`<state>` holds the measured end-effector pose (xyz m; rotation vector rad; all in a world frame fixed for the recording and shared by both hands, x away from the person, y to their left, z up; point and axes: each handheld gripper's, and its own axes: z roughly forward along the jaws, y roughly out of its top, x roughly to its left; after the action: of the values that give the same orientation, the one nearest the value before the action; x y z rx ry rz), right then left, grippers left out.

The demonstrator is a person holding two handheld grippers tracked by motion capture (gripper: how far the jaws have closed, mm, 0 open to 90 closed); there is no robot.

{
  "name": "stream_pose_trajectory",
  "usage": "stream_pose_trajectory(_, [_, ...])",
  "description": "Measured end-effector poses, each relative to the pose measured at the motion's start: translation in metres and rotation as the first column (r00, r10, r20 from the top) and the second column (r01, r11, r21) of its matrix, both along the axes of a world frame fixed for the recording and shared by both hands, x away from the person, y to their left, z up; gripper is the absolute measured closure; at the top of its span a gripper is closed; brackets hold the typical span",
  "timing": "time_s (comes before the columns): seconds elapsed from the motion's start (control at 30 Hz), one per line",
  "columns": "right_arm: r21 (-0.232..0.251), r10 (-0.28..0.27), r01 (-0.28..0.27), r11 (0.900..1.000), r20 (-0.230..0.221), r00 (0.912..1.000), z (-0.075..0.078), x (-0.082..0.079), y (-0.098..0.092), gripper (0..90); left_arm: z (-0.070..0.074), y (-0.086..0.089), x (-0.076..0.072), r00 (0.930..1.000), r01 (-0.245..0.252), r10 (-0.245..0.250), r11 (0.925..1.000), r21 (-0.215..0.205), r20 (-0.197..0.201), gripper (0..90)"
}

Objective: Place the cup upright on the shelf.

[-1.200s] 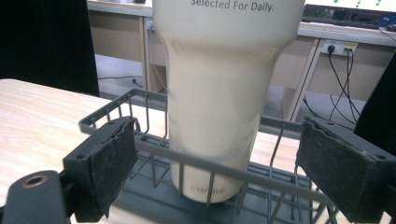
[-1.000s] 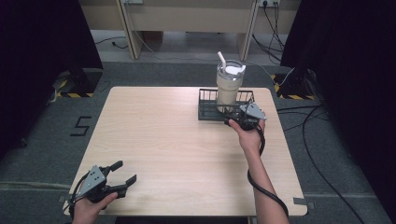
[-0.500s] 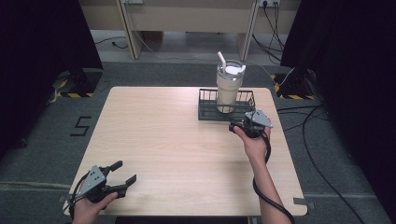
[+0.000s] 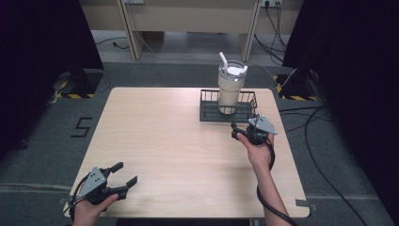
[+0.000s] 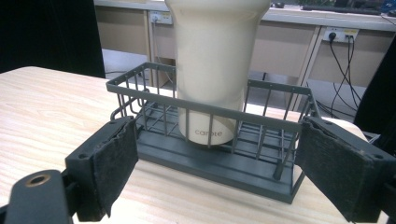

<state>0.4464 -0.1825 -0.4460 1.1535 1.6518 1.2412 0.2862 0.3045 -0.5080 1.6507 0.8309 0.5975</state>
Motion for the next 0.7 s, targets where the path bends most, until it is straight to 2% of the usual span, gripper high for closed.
stream_pose_trajectory(0.2, [0.005, -0.004, 0.004, 1.000, -0.001, 1.0000, 0.000, -0.008, -0.003, 13.5, 0.000, 0.000, 0.000, 1.0000, 0.000, 0.000, 1.0000, 0.001, 0.003, 19.2])
stream_pose_trajectory(0.4, [0.018, -0.001, 0.002, 1.000, -0.024, 0.9997, -0.007, -0.019, -0.005, 13.7, 0.000, -0.001, 0.000, 1.0000, 0.001, -0.001, 1.0000, 0.002, 0.003, 19.2])
stream_pose_trajectory(0.7, [0.027, -0.014, 0.015, 1.000, -0.009, 0.9999, -0.008, -0.034, -0.015, 14.0, 0.000, -0.001, 0.000, 1.0000, 0.000, 0.000, 1.0000, 0.003, 0.003, 19.2])
